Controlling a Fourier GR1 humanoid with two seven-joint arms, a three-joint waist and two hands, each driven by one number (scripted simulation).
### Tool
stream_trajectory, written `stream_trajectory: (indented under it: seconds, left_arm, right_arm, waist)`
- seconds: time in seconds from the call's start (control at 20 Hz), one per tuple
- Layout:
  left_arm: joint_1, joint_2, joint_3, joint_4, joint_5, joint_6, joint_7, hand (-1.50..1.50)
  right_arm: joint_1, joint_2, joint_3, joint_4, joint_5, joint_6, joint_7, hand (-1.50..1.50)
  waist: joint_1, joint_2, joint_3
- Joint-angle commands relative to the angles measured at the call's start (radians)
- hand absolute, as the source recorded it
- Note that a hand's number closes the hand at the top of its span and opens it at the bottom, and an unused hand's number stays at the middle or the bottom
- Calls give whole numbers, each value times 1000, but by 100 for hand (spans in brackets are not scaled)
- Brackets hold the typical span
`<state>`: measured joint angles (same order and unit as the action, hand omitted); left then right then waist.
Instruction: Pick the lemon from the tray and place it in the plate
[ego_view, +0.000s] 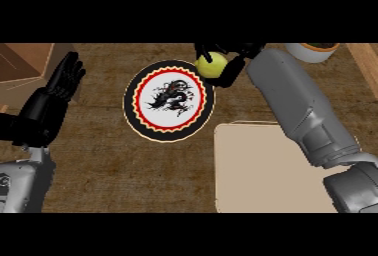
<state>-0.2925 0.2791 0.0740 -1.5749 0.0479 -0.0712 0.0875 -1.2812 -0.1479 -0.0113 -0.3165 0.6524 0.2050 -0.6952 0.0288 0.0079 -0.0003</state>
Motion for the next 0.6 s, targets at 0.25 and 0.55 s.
stream_trajectory:
  seconds: [0.25, 0.55]
  left_arm:
    - [-37, -33, -40, -48, -15, 9, 58, 0]
    - [-88, -10, -30, -17, 21, -44, 76, 0]
  right_arm:
    - [-23, 145, 68, 82, -5, -141, 124, 150]
    - [-27, 147, 167, 112, -35, -220, 168, 150]
  waist:
    - [36, 7, 0]
    - [89, 18, 0]
